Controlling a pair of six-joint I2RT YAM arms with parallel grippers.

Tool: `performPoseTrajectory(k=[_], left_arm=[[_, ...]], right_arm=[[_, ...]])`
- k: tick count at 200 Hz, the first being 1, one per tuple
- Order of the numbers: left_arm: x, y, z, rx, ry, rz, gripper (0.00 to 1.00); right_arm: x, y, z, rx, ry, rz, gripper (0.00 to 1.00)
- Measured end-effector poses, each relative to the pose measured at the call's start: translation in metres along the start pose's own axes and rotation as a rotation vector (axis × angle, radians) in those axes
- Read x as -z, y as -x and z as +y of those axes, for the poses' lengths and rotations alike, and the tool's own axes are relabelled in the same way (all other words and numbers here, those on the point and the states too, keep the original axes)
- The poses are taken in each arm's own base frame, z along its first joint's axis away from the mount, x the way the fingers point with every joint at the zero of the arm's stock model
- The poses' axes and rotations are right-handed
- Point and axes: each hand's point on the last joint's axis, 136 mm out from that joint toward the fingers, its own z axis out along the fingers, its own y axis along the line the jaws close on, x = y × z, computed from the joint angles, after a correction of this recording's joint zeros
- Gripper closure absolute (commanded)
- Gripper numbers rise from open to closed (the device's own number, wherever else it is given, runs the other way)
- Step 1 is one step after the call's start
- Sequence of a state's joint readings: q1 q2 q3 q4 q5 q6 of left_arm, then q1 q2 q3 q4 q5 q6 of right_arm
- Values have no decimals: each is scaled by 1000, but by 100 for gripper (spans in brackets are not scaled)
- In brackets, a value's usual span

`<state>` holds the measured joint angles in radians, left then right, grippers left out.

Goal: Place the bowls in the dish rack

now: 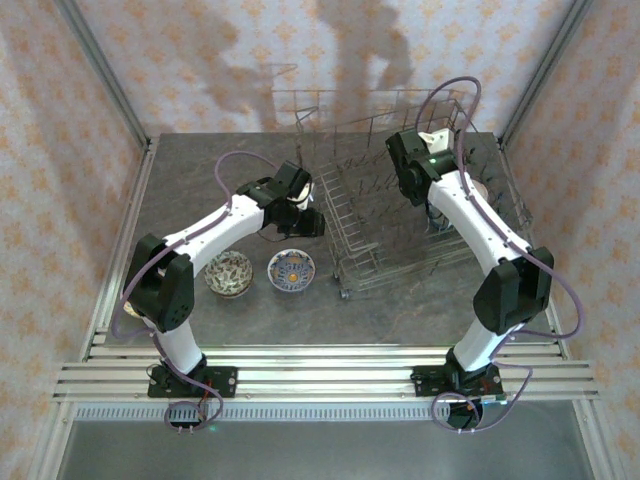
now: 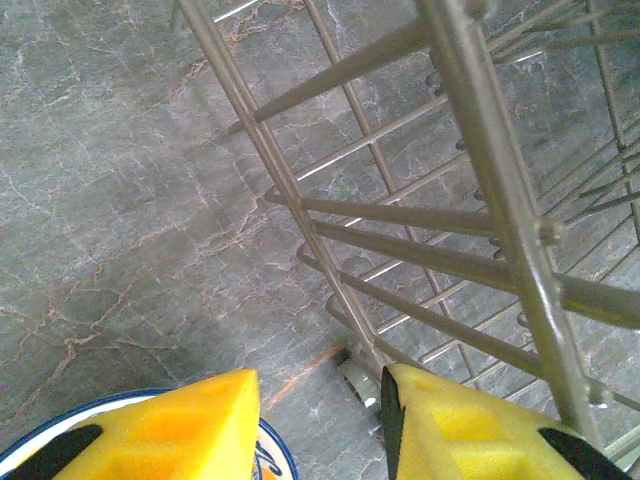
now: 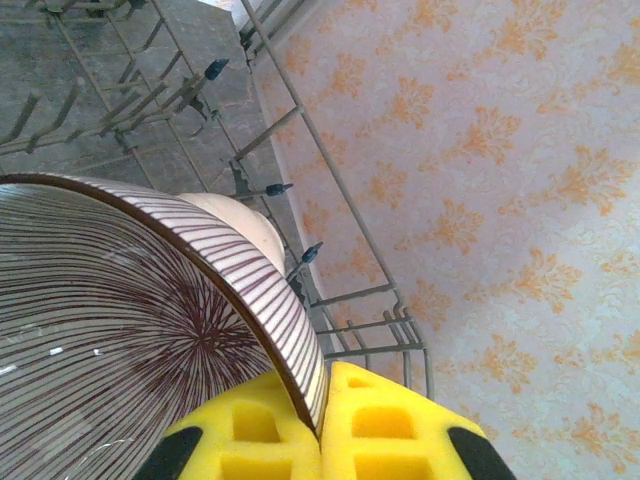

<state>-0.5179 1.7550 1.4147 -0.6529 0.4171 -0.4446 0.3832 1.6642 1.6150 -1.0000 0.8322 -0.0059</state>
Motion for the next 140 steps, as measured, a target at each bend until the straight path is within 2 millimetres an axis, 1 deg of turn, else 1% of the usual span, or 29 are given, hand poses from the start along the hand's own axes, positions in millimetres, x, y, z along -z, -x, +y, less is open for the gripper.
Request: performPoseTrajectory(k=[30,47,61,78,100,126,140], left_arm=[[6,3,-1,-20,10,-39,60],[17,9,-3,-27,-1,-80,60],[29,18,-3,-26,-9,-128,60],[46,32,5,-13,-6,-193,59],[63,49,18,10,11,-263,58],[75,63,34,38,36,-318,58],[77,68,37,43,43,-337,57]], right_arm=[[1,-3,-6,6,-17,-9,100],[2,-5,-10,4,-24,-12,100],[4,-8,-13,2,-26,-15,100],[5,-12,-16,0,-26,-17,100],[6,-14,-20,7,-31,-20,100],[7,-16,-21,19,-38,-20,100],[6,-17,-21,27,-38,-20,100]])
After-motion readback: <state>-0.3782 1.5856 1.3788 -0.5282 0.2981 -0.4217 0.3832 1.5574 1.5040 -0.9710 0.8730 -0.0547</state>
